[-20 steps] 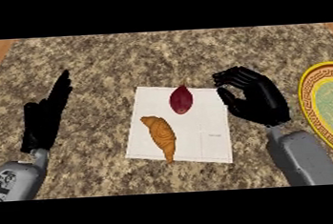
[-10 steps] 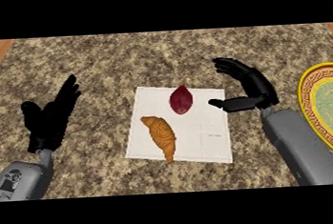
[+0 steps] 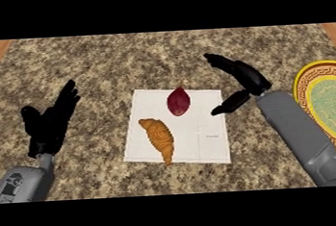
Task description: Pick the pear from the placemat and place it in the plate
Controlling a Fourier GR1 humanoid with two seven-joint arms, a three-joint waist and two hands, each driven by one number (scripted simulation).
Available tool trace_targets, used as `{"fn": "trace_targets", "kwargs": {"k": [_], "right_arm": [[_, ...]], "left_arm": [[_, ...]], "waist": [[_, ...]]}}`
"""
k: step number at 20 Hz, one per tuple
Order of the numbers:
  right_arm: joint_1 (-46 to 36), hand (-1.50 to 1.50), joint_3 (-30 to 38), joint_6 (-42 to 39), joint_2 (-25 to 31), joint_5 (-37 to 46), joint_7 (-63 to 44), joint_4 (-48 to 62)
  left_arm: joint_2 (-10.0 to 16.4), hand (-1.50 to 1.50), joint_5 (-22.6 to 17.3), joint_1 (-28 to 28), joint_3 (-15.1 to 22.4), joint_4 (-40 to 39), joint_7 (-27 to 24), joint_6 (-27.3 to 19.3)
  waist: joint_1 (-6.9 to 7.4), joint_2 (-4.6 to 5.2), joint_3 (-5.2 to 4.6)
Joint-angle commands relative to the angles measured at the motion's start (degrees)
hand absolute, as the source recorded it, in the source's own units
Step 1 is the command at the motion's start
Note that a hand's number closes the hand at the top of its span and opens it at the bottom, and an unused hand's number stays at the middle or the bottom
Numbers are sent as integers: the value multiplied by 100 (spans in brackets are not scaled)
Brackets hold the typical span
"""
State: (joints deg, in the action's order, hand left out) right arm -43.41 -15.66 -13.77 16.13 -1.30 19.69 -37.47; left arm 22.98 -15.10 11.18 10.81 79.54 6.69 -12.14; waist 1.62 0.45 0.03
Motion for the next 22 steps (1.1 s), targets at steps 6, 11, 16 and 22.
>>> {"fn": "trace_targets", "kwargs": {"k": [6,11,16,22], "right_arm": [[-979,-150,-208,-752,-202,601,-667,690],[-1277,-150,-469,-819,-334,1115,-828,957],[-1431,-150,-724,-809,-422,1667,-950,1225],[-1525,-150,-840,-937,-787,2089,-1096,1398]], "left_arm": [[-238,0,135,-111,-159,-20,-56,45],[-385,0,315,-346,-110,-138,-387,101],[-284,0,334,-33,-327,-250,-171,204],[-196,0,258,-251,-522,135,23,397]], "waist": [[-56,-20,-3],[-48,-17,-4],[-82,-17,-4],[-82,-33,-3]]}}
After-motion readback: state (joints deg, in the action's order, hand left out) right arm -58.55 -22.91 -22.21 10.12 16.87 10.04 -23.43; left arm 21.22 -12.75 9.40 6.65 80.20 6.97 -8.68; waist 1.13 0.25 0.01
